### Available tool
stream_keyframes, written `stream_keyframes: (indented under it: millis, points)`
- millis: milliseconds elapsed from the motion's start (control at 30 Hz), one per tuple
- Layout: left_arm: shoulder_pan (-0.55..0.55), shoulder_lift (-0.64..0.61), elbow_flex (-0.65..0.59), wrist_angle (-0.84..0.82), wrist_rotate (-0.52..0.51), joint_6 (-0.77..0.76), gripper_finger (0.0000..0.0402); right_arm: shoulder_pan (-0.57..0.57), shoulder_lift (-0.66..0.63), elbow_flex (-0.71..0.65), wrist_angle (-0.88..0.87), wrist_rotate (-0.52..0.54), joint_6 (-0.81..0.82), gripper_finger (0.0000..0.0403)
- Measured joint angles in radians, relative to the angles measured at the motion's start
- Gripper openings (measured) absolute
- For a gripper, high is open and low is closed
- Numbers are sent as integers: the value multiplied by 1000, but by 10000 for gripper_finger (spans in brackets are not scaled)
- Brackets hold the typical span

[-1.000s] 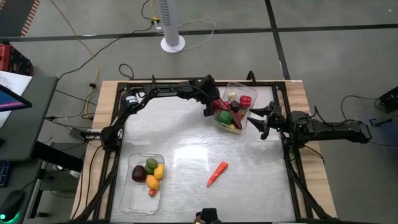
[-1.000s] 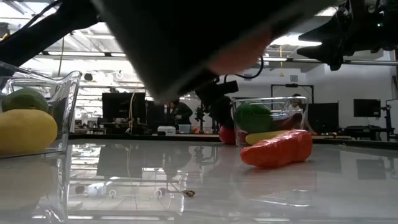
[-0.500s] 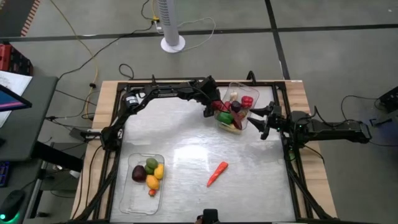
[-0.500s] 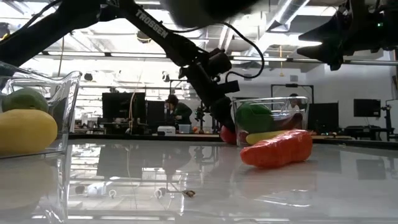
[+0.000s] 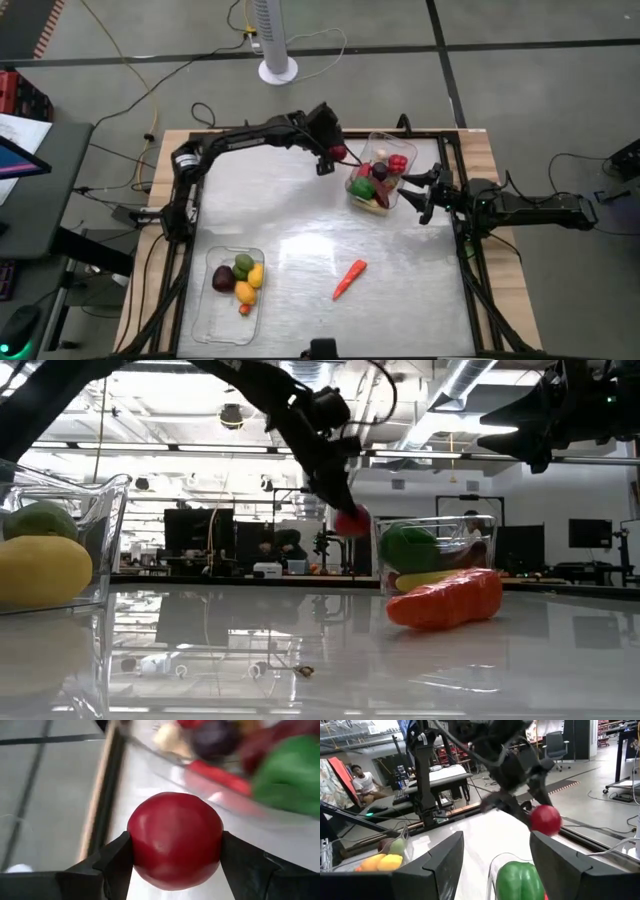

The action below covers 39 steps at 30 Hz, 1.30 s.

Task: Sort produce into baskets
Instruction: Put the red tomato into the bottom transparent bin

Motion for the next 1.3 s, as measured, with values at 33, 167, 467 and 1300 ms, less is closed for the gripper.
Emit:
stream_keyframes:
  millis: [33, 167, 467, 1300]
  points:
    - [0, -11, 0, -22, 34, -13, 241, 0, 0, 0, 0, 0, 2, 256]
    - [-1, -50, 0, -155, 305, -77, 241, 8, 0, 0, -1, -2, 2, 256]
    - [-74, -91, 0, -597, 821, -165, 241, 6, 0, 0, -1, -2, 4, 256]
    - [-807, -391, -314, -803, 180, -982, 259, 6, 0, -1, 26, -5, 4, 256]
